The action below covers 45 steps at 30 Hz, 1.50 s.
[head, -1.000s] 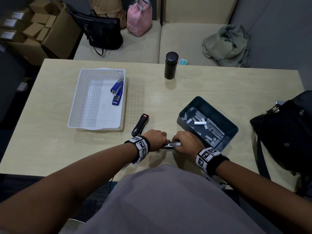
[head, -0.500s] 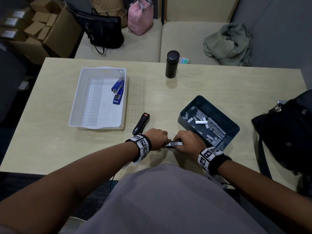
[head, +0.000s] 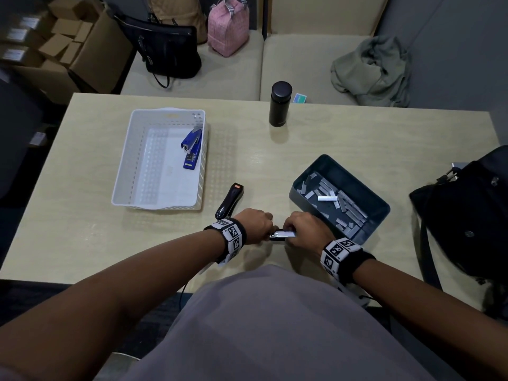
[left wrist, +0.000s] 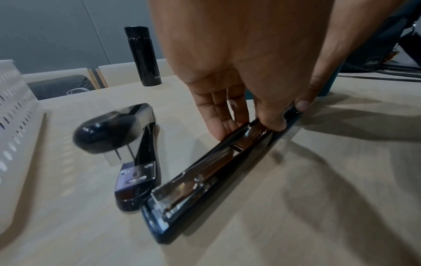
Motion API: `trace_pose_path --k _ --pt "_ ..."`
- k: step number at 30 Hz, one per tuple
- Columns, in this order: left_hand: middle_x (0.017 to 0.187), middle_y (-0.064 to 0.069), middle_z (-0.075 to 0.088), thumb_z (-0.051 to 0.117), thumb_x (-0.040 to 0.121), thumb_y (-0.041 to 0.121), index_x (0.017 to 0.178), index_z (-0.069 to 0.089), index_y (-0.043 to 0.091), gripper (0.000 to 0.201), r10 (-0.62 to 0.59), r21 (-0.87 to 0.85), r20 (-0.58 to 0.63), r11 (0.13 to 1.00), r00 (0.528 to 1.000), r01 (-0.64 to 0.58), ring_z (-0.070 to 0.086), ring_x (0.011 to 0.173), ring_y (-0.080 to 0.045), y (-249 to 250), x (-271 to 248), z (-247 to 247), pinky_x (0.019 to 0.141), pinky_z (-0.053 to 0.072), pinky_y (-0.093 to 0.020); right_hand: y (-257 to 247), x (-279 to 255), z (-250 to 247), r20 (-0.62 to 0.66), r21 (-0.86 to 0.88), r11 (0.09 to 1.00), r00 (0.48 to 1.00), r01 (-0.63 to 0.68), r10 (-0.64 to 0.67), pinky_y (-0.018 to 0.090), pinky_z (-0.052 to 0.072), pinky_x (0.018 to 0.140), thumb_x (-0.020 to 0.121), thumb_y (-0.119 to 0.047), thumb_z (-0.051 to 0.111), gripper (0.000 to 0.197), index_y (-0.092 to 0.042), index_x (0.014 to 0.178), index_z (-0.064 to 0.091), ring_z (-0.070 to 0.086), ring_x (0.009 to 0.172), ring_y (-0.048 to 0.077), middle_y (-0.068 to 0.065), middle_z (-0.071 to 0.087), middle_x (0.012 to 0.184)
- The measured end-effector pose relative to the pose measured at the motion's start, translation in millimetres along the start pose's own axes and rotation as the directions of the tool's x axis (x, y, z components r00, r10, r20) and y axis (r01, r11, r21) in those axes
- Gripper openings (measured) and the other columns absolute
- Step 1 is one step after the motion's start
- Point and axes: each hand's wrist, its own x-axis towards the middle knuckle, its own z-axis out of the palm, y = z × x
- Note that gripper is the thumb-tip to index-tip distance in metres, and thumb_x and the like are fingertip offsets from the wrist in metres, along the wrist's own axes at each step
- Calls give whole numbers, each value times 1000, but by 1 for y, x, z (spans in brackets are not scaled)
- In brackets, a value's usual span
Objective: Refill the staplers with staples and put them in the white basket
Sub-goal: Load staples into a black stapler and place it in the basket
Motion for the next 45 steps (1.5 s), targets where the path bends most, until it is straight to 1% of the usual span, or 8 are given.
trace_pose_path --k 11,21,24,28,34,36,41,45 --pt "103 -15 60 57 89 23 133 42 12 48 -12 -49 -26 999 1000 11 64 88 -36 -4 -21 9 58 41 -38 1 -2 -4 43 -57 998 999 -14 17 30 49 74 80 -18 68 15 -20 95 71 60 89 18 -1 63 96" --pt "104 -10 64 57 80 8 114 61 12 34 -138 -213 2 968 990 135 64 87 -32 -5 -30 -22 68 49 -36 2 -2 -4 44 -56 998 999 -18 20 27 47 75 81 -18 71 21 -17 102 70 60 92 18 1 64 101" --pt "111 -8 61 63 81 13 115 63 12 34 -161 -356 -40 925 986 137 61 97 -28 -2 -28 -35 73 44 -31 4 -2 -3 42 12 999 998 -38 37 26 48 72 76 -12 75 34 -17 108 66 61 86 16 1 67 97" --pt "96 -8 67 70 75 28 100 69 13 29 -148 -490 -152 870 977 55 64 87 -26 21 -21 -45 69 46 -30 8 -3 -1 44 141 990 999 -27 21 33 52 71 70 -1 77 39 -16 103 64 62 80 17 3 69 90" --pt "116 -14 60 67 82 18 131 45 8 55 -115 -293 -72 952 991 89 63 99 -34 33 -4 -19 68 42 -37 15 -4 -2 145 182 981 989 -67 41 34 51 90 59 -9 86 69 -13 121 58 58 100 20 4 61 112" --pt "116 -15 59 62 86 16 134 38 7 54 -121 -264 -77 960 990 97 62 99 -35 31 -2 -7 68 44 -39 16 -5 -1 177 140 988 983 -65 40 35 50 92 65 -18 84 62 -13 121 57 56 102 21 6 55 114" --pt "117 -17 57 55 89 11 121 52 4 32 -87 -205 -46 976 995 75 59 102 -37 19 -4 -7 75 47 -42 10 -4 -4 210 113 993 978 -41 17 35 48 86 78 -21 68 33 -14 110 65 58 98 25 11 58 105" --pt "111 -12 56 58 85 9 119 56 10 34 -70 -204 -199 979 978 28 59 96 -33 -6 -18 -24 67 47 -42 -10 11 -22 233 188 982 972 -16 -29 38 54 75 78 -30 71 30 -11 99 64 65 82 25 10 69 91"
